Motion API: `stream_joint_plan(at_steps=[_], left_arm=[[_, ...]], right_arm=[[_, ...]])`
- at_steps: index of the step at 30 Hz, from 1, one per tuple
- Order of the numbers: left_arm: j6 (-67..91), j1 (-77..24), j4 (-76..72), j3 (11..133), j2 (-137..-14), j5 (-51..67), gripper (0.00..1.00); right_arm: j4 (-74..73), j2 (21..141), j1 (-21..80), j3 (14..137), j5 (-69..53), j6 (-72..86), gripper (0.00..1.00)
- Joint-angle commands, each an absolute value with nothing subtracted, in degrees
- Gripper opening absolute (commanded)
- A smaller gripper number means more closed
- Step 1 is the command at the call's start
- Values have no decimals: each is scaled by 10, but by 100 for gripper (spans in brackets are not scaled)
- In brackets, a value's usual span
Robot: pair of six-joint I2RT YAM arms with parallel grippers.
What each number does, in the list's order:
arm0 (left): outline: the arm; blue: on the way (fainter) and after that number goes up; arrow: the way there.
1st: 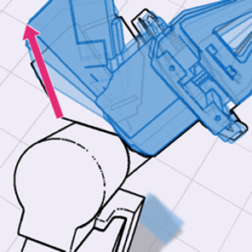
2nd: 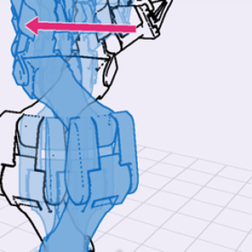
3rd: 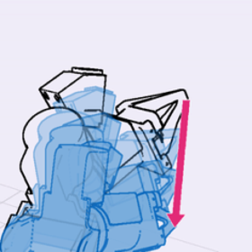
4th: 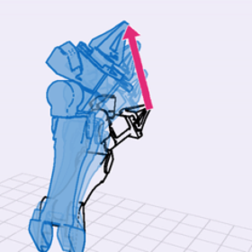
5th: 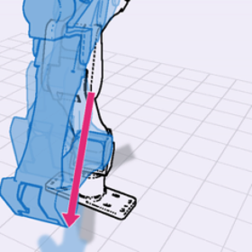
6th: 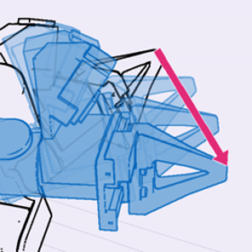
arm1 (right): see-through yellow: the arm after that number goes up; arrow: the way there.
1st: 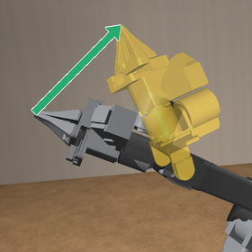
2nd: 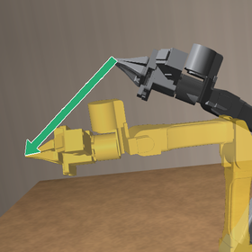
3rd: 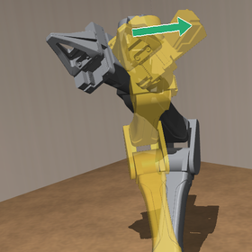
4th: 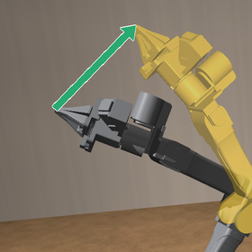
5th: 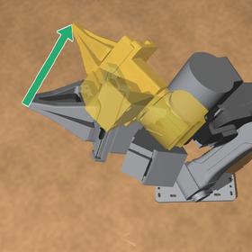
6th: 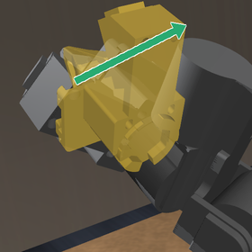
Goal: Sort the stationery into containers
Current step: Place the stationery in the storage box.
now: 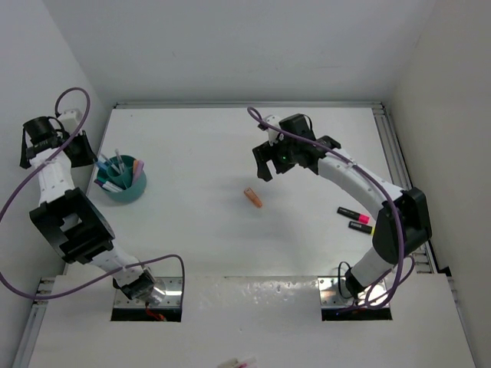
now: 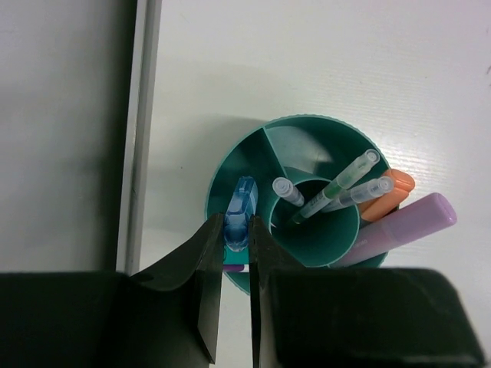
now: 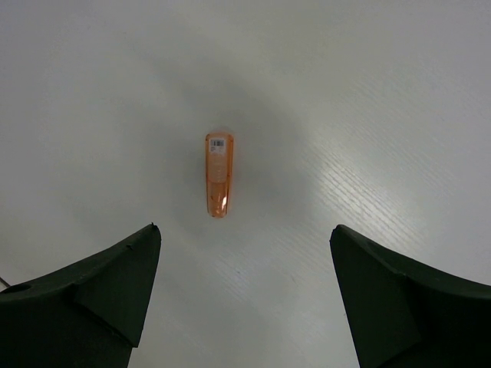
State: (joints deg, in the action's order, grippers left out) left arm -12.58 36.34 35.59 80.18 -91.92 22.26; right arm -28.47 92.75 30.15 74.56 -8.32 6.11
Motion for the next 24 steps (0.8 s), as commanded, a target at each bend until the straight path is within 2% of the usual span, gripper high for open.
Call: stream_joint_plan(at_steps=[1, 2, 4, 5, 6, 9, 11, 16, 24], left_arm=[[-118, 352, 321, 797, -918, 210, 0], [-117, 349, 321, 799, -920, 211, 0], [-117, 347, 322, 801, -924, 214, 9], [-117, 346, 323, 800, -924, 217, 15], [-114, 346, 323, 802, -923, 221, 29], [-113, 347, 331, 807, -915, 238, 50], [-113, 347, 330, 809, -899, 245, 55], [-117, 347, 330, 818, -861, 264, 61], [-122, 321, 324, 817, -785, 314, 61]], right_arm=[[-260, 929, 299, 739, -96, 66, 89], [-260, 930, 299, 739, -97, 66, 89], [-260, 932, 296, 734, -95, 64, 89], [-260, 933, 295, 732, -94, 62, 88], [-260, 935, 294, 730, -91, 62, 87], [-265, 940, 293, 724, -86, 64, 82], [-272, 953, 293, 724, -85, 75, 79], [-287, 982, 295, 722, -99, 101, 70], [-321, 1078, 323, 765, -75, 106, 69]])
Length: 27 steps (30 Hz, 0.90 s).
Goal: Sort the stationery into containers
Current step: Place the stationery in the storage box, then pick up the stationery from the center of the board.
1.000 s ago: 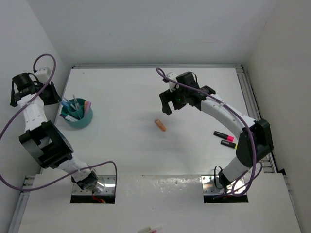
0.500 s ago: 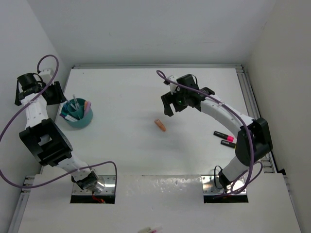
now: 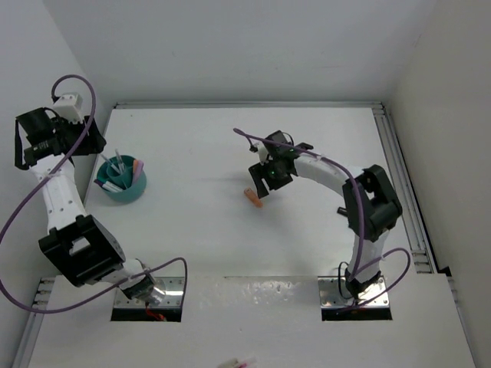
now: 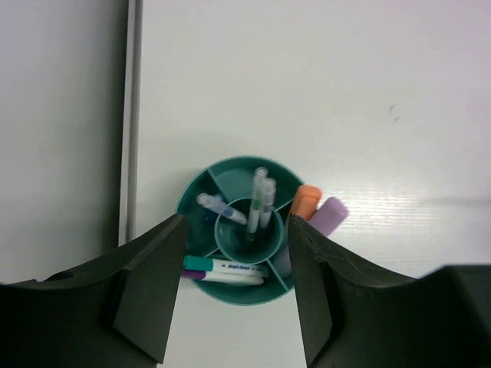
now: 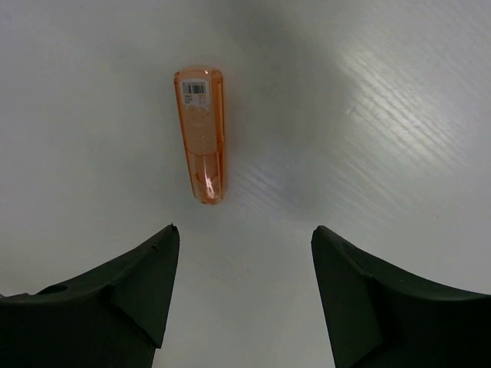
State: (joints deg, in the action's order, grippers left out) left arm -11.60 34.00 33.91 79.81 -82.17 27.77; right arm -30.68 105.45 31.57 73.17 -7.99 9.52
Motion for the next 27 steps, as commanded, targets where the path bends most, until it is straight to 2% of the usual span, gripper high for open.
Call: stream_joint_plan(at_steps=[1, 13, 17, 20, 21, 23, 26, 27], left_arm=[[-122, 319, 325, 814, -778, 316, 61], [-141, 280, 297, 755, -694, 339, 62], [-161, 266, 301, 751, -680, 347, 62], [-173, 258, 304, 751, -674, 348, 62], [-176, 255, 305, 750, -671, 347, 62], [-185, 251, 305, 749, -667, 350, 62], [-210, 244, 304, 744, -659, 395, 62], [-251, 243, 318, 744, -656, 422, 61]], right_arm=[[-319, 1085, 323, 769, -75, 106, 69], [-326, 1211, 357, 879, -49, 120, 69], [-336, 1246, 364, 914, -41, 121, 65], [-342, 1264, 367, 929, -33, 120, 55], [-347, 1268, 368, 934, -32, 120, 49], [-354, 1273, 368, 936, -30, 119, 46], [-358, 1270, 372, 926, -25, 118, 33], [-359, 1268, 373, 925, -27, 117, 25]])
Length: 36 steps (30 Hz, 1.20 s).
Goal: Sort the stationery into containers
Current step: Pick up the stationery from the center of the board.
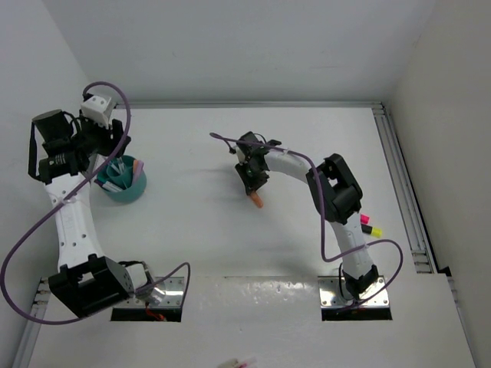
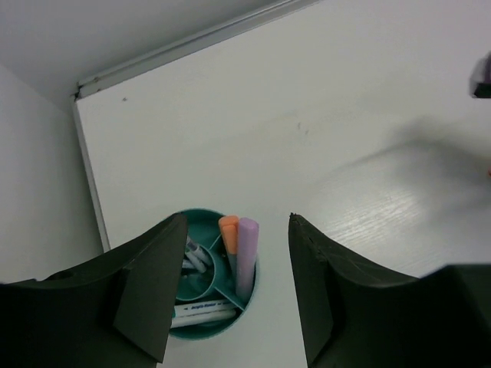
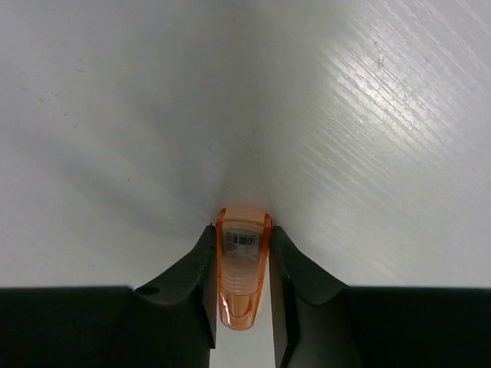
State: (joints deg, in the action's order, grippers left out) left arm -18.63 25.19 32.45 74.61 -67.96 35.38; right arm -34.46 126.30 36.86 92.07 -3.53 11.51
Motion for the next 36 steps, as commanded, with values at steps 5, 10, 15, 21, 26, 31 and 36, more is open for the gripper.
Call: stream_joint_plan(at_steps=[5, 10, 15, 21, 26, 31, 36], left_arm=[[-494, 148, 460, 745, -622, 513, 61], [-636, -82, 469, 682, -569, 376, 59], [-628, -285, 431, 636, -565, 223, 57], [-596, -420, 375, 603, -614, 149, 54], [-602, -501, 329, 545, -633, 114, 51], [-592, -518, 237, 484, -629, 103, 49], [-569, -526, 152, 456, -641, 112, 51]], right_arm=[[-391, 1232, 370, 930, -92, 146, 4], [-405, 1203, 367, 946, -126, 219, 0], [-433, 1209, 353, 973, -150, 317, 0], [-450, 1189, 328, 947, -130, 399, 0], [-461, 1155, 316, 912, -91, 480, 0], [-450, 1106, 309, 860, -98, 539, 0], [-436, 1085, 309, 818, -144, 585, 0]])
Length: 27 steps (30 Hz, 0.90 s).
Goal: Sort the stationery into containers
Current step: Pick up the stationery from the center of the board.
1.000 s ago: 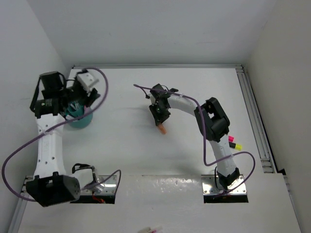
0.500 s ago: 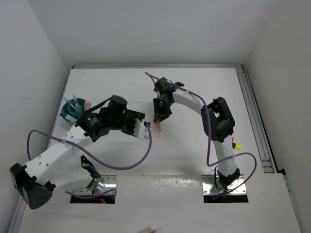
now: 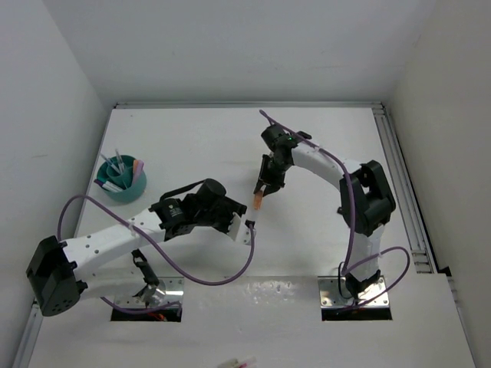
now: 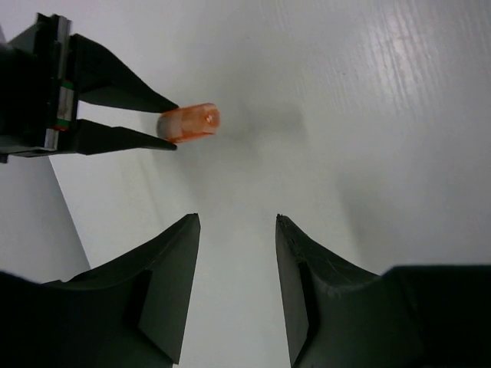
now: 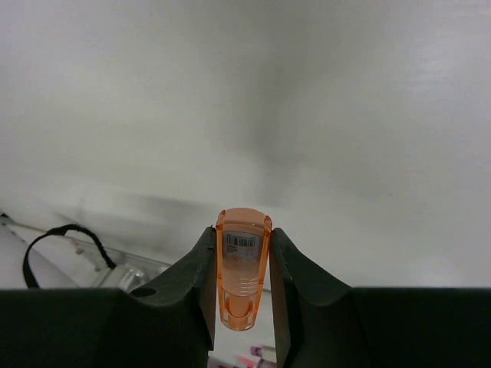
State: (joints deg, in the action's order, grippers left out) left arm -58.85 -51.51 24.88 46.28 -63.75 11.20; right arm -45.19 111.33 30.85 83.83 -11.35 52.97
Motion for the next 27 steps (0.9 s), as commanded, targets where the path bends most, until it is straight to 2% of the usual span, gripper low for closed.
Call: stream_joint_plan(at_steps=[1, 7, 16, 27], left_arm=[[-562, -528, 145, 454, -645, 115, 51], [-560, -532, 110, 456, -673, 132, 54], [-590, -526, 172, 482, -700, 217, 57], [-630, -512, 166, 489, -722, 222, 54]], right_arm=[[-424, 1082, 309, 807, -166, 604, 0], [-372, 1072, 300, 744, -237, 656, 0], [-302, 1073, 276, 689, -341, 716, 0], [-236, 1062, 276, 644, -404, 766, 0]])
